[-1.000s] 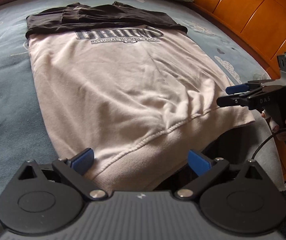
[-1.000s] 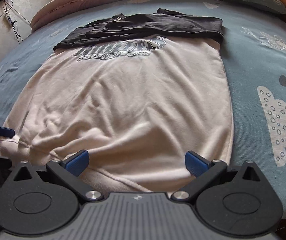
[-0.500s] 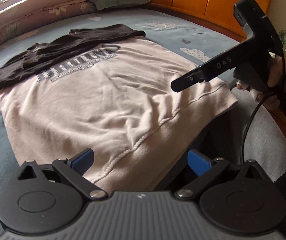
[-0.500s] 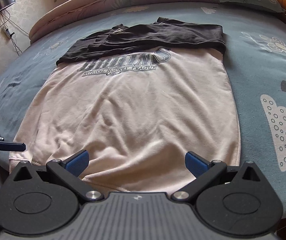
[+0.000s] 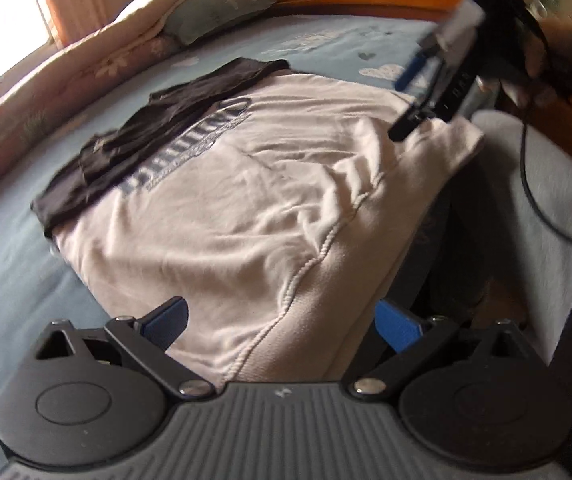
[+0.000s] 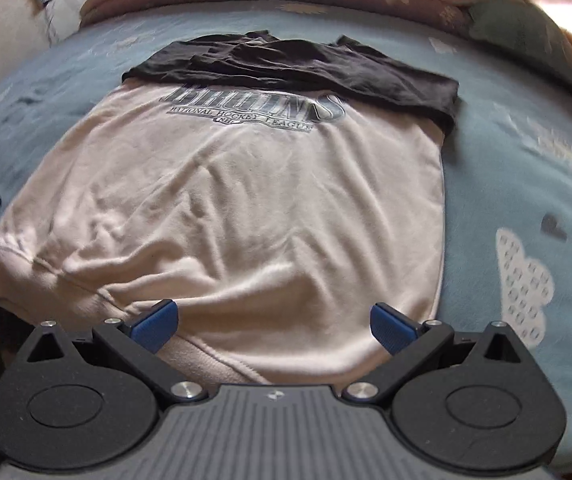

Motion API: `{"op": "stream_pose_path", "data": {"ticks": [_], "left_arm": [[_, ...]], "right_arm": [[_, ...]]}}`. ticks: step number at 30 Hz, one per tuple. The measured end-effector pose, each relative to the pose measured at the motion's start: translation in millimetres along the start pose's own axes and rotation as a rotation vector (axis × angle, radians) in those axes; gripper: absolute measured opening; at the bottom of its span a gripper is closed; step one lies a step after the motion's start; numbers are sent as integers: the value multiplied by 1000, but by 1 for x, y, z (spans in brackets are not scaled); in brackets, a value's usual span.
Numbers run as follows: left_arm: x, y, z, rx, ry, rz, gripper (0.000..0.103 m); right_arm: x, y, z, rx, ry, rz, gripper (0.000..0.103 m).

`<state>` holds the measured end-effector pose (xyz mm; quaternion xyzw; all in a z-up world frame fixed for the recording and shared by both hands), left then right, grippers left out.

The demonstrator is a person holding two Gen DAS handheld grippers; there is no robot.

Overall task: Fold clothes
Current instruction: 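Grasp the sweatshirt side edge with the right gripper while the left gripper approaches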

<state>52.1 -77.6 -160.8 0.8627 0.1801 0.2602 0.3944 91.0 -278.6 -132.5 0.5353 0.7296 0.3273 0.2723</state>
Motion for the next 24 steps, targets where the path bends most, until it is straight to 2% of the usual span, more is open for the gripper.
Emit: {"op": "stream_pose_path", "data": {"ticks": [3, 5, 9, 12, 16, 24], "left_arm": [[-25, -6, 7, 21, -32, 201, 99], [-37, -13, 17, 43, -44, 267, 99], [-45, -30, 39, 93, -3, 335, 99], [-39, -37, 48, 123, 58, 383, 99], [-26, -33, 41, 126, 98, 368, 99], [-2, -13, 17, 60, 185, 262, 99]], "right_arm": [[12, 3, 1, 17, 26, -186, 103], [23, 2, 4, 31, 54, -247, 103], [42, 3, 8, 28, 101, -228, 103], [53, 3, 9, 23, 125, -180, 103], [63, 4, 6, 8, 144, -167, 103], [92, 4, -1, -40, 223, -197, 103]]}}
Point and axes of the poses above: each gripper's, at about its wrist camera, not at the fingertips, and z roughly the way its jaws point, x to its left, y to its top, the point moved 10 cm from there along z, roughly the way its jaws point, and after that the axes turned 15 degrees about -x, right-handed, at the moved point
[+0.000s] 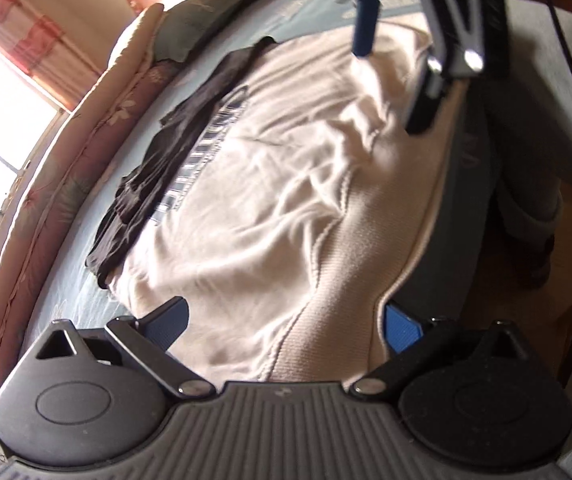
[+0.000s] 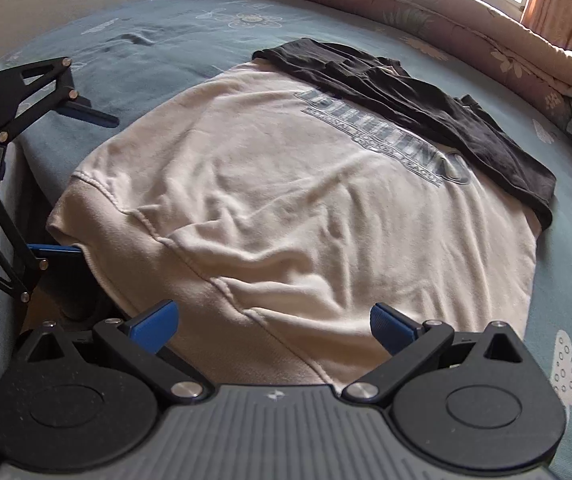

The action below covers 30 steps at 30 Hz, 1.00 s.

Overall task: Fold clothes
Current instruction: 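Grasp the sweatshirt side edge with the right gripper while the left gripper approaches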

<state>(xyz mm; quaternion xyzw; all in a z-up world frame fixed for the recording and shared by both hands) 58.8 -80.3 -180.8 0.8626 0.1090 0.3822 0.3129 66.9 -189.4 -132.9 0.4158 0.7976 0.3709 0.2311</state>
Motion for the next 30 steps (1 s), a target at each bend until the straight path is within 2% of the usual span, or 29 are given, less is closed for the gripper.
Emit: {"op": "stream_pose_path", "data": {"ticks": [6, 10, 14, 18, 23, 26, 30], "left_arm": [[8, 8, -4, -21, 36, -22, 99], [17, 11, -6, -31, 48, -58, 99], [24, 11, -10, -37, 46, -119, 99], [22, 11, -12, -52, 11, -162, 99], [8, 17, 0, -62, -9, -121, 99], [3, 21, 14, -59, 20, -61, 99], [8, 24, 22, -70, 85, -60, 99]], "right_arm": [[41, -1, 14, 8, 101, -45, 103], [60, -3, 29, 22, 97, -111, 103], [62, 2, 39, -20, 1, -208, 103], [53, 19, 33, -111, -116, -272, 103], [47, 32, 24, -167, -133, -238, 103], [49, 30, 24, -170, -126, -233, 103], [47, 18, 29, -143, -139, -263, 103]]}}
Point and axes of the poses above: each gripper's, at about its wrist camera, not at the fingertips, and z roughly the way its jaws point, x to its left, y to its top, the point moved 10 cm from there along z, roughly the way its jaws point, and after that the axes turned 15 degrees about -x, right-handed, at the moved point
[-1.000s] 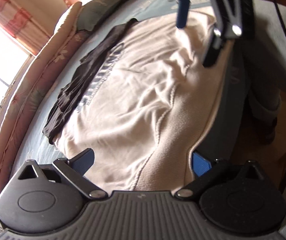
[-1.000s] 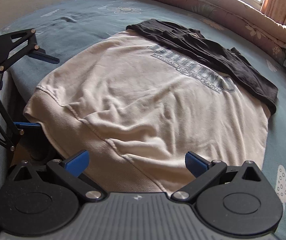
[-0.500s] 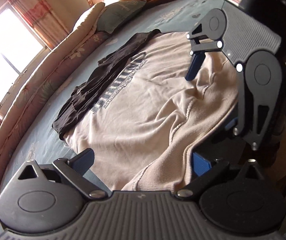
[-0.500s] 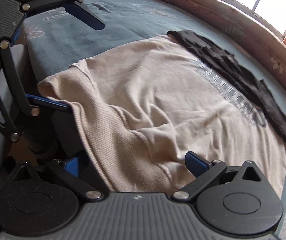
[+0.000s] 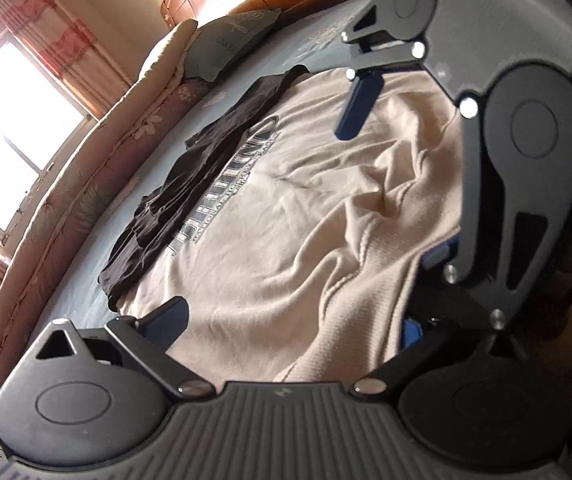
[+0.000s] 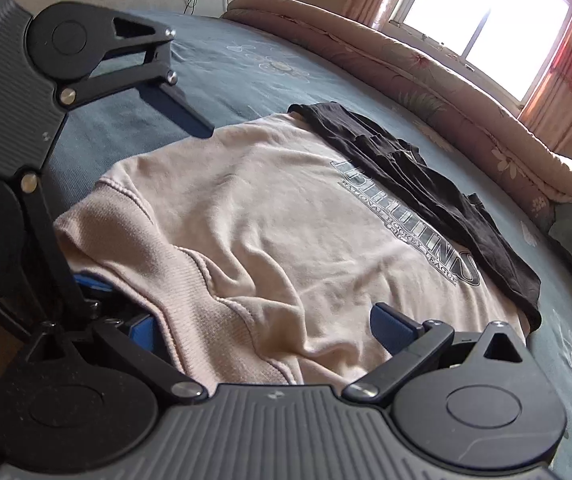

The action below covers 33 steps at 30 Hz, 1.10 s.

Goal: Fold clothes

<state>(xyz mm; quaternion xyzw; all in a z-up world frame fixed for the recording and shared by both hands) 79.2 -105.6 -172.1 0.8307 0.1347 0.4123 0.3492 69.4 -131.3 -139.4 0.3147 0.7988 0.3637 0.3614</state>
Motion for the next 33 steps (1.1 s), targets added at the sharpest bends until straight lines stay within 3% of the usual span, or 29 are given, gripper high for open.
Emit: {"op": "stream_pose_path", "data": {"ticks": [8, 11, 14, 18, 21, 26, 30, 33], "left_arm": [[18, -12, -6, -1, 41, -46, 99], [15, -6, -1, -8, 45, -50, 99], [6, 3, 9, -10, 37, -34, 99], [6, 0, 7, 1, 67, 65, 100], [14, -14, 0, 29, 93, 74, 100], [7, -10, 8, 42, 106, 115, 100], [8, -9, 10, 57, 130, 189, 100], [20, -14, 9, 77, 139, 143, 101]], "right_arm": [[-47, -49, -34, 56, -214, -164, 103], [-66, -66, -47, 81, -266, -133, 103], [-68, -66, -44, 92, -293, -89, 103], [-64, -64, -42, 102, -318, -159, 103], [-81, -77, -54, 134, -368, -198, 103], [-94, -82, -53, 171, -407, -137, 103], [-82, -78, -50, 164, -383, -281, 103], [-100, -87, -56, 203, -412, -305, 103]]}}
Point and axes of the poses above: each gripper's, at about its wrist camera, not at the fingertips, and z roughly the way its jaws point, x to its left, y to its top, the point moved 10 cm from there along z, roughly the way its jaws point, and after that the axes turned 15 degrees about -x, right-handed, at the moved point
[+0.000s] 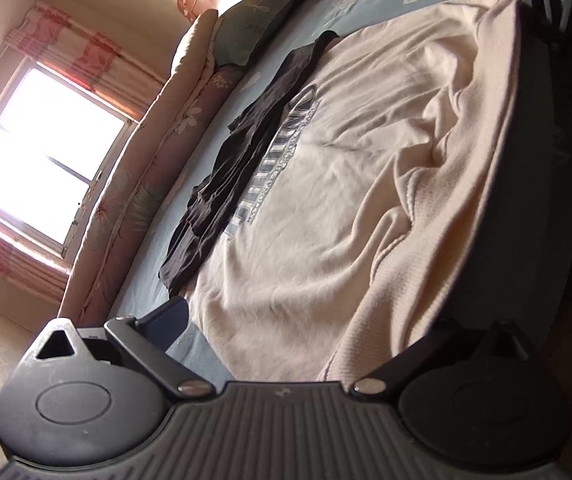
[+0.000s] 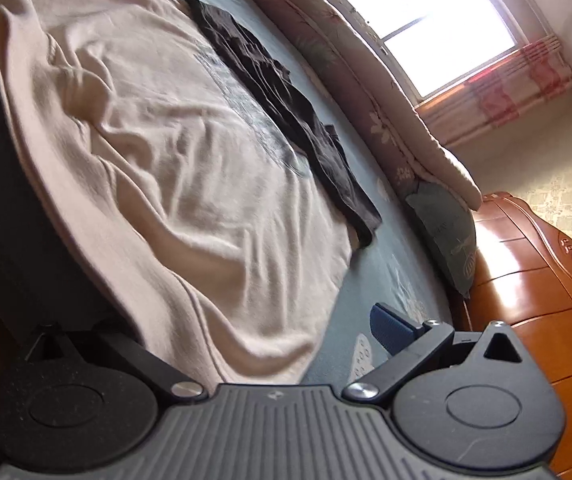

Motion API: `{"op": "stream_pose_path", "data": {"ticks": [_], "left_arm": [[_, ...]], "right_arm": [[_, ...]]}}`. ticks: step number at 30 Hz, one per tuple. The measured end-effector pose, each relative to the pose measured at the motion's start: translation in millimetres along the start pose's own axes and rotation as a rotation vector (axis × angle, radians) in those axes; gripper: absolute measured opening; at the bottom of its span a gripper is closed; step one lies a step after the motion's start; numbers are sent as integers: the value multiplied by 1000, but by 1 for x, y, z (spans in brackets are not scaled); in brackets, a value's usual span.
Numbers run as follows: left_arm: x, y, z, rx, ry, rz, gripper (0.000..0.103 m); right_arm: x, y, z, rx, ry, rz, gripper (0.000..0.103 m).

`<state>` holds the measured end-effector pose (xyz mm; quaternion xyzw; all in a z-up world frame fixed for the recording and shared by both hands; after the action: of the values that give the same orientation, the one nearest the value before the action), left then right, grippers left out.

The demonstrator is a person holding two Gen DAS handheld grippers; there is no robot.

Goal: Fold clothes

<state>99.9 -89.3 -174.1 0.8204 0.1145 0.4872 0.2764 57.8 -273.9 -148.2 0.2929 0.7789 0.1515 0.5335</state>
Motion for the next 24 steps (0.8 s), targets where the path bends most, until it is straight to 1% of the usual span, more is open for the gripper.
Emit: {"op": "stream_pose_path", "data": {"ticks": [2, 5, 7, 9, 14, 18, 24], "left_arm": [[4, -1, 3, 10, 5, -23, 101], [6, 4, 6, 5, 31, 1, 101], [9, 7, 6, -8, 52, 11, 101], [15, 8, 5, -13, 83, 8, 101], [30, 8, 4, -18, 138, -33, 101], [39, 9, 11, -10, 157, -42, 101], [61, 14, 31, 2, 214, -67, 101]], "right_arm": [[-8, -7, 4, 13, -7, 17, 103], [-7, -2, 6, -20, -27, 11, 103], [-6, 5, 5, -60, -62, -33, 103], [-7, 11, 5, -89, -87, -49, 103], [-24, 21, 7, -142, -187, -48, 103], [-35, 28, 16, -155, -229, -49, 103], [-50, 37, 35, -158, -277, -49, 103]]}}
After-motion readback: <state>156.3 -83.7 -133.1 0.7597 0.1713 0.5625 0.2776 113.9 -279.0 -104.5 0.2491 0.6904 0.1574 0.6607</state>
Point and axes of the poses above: each gripper's, at about its wrist camera, not at the fingertips, and z roughly the way its jaws point, x to its left, y to its top, the point moved 10 cm from there along z, roughly the way its jaws point, and after that the axes turned 15 degrees about -x, right-handed, at the moved point
